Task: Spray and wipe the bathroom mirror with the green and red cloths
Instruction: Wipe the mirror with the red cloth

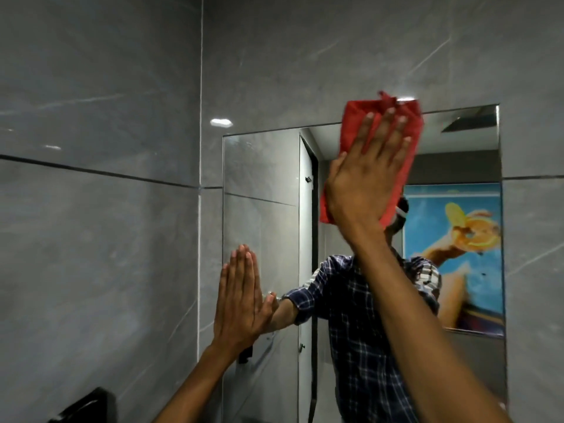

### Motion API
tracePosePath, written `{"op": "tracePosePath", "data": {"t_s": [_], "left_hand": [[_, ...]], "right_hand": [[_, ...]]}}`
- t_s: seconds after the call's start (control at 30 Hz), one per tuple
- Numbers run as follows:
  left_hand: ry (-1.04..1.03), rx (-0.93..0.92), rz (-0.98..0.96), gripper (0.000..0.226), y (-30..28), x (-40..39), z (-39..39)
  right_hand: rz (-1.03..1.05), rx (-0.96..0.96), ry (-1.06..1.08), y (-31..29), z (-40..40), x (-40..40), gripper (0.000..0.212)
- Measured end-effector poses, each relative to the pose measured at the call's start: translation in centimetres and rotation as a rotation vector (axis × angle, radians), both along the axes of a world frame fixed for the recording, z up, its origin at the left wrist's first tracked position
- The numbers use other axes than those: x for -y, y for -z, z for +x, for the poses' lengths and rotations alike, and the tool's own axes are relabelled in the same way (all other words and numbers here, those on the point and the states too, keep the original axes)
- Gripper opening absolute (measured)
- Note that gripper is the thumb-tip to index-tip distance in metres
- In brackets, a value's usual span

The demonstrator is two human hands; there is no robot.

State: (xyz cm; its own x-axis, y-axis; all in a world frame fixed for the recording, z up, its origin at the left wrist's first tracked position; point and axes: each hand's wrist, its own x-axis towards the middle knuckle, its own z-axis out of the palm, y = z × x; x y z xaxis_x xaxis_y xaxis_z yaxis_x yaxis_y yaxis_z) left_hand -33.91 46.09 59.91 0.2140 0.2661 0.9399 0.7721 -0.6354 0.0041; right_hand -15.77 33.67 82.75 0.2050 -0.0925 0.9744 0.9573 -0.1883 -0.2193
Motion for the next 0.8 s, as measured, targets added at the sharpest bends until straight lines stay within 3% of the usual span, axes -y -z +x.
{"op": "tracePosePath", "data": {"t_s": [0.23, 0.4, 0.53, 0.67, 0.8], "left_hand": [[0.082, 0.036, -0.013, 0.079, 0.0, -0.5, 0.0], [0.064, 0.047, -0.013, 0.079, 0.0, 0.0, -0.1], [-0.005, 0.004, -0.037, 0.082, -0.3, 0.0, -0.3], [-0.015, 0.001, -0.024, 0.084, -0.3, 0.2, -0.2], [-0.012, 0.008, 0.000, 0.085, -0.3, 0.4, 0.1]], "right_hand": [[-0.382, 0.411, -0.194, 2.6, -12.4, -8.2, 0.079], [-0.489, 0.575, -0.154, 4.1, -12.2, -8.5, 0.078], [-0.497, 0.537, -0.137, 5.9, -6.9, -4.9, 0.079], [-0.395, 0.452, 0.023, 7.7, 3.6, 2.0, 0.082], [-0.266, 0.170, 0.080, 10.4, 13.6, 9.6, 0.077]]}}
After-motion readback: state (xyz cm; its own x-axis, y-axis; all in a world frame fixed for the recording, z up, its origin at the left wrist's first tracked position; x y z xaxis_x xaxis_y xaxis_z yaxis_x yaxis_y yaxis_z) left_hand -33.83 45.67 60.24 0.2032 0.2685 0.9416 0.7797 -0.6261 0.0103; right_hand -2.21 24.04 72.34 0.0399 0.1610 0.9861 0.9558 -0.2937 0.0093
